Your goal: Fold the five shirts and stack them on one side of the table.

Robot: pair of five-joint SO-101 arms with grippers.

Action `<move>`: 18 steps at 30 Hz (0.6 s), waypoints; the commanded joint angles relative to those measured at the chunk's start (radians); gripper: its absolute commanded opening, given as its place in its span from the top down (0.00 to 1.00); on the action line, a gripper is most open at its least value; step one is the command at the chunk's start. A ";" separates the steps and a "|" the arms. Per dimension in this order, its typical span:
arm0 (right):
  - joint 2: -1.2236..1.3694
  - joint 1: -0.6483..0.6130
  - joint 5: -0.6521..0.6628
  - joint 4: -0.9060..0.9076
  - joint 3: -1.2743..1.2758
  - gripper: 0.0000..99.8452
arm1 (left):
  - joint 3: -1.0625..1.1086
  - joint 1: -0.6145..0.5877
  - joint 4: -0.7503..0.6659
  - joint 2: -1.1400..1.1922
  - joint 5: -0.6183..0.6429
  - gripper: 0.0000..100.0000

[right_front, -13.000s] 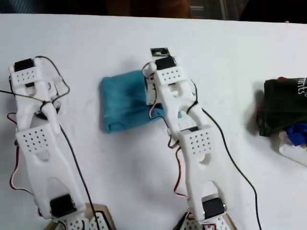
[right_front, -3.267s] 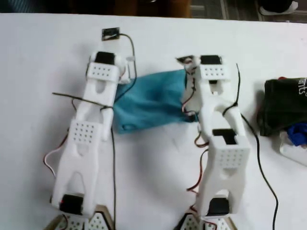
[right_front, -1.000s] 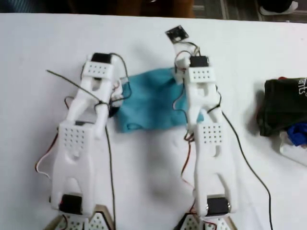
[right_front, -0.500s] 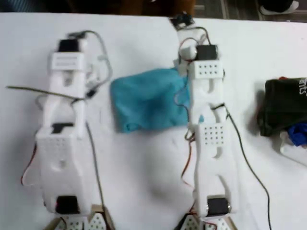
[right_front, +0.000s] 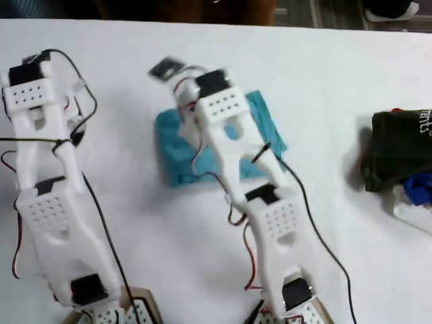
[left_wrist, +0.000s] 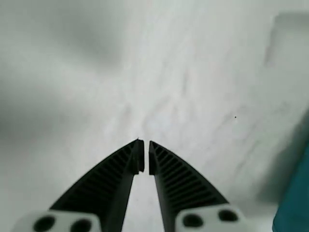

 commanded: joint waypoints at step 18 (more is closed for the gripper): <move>-0.033 -0.151 -0.003 -0.113 0.149 0.98 | 0.047 -0.011 0.009 -0.011 -0.009 0.95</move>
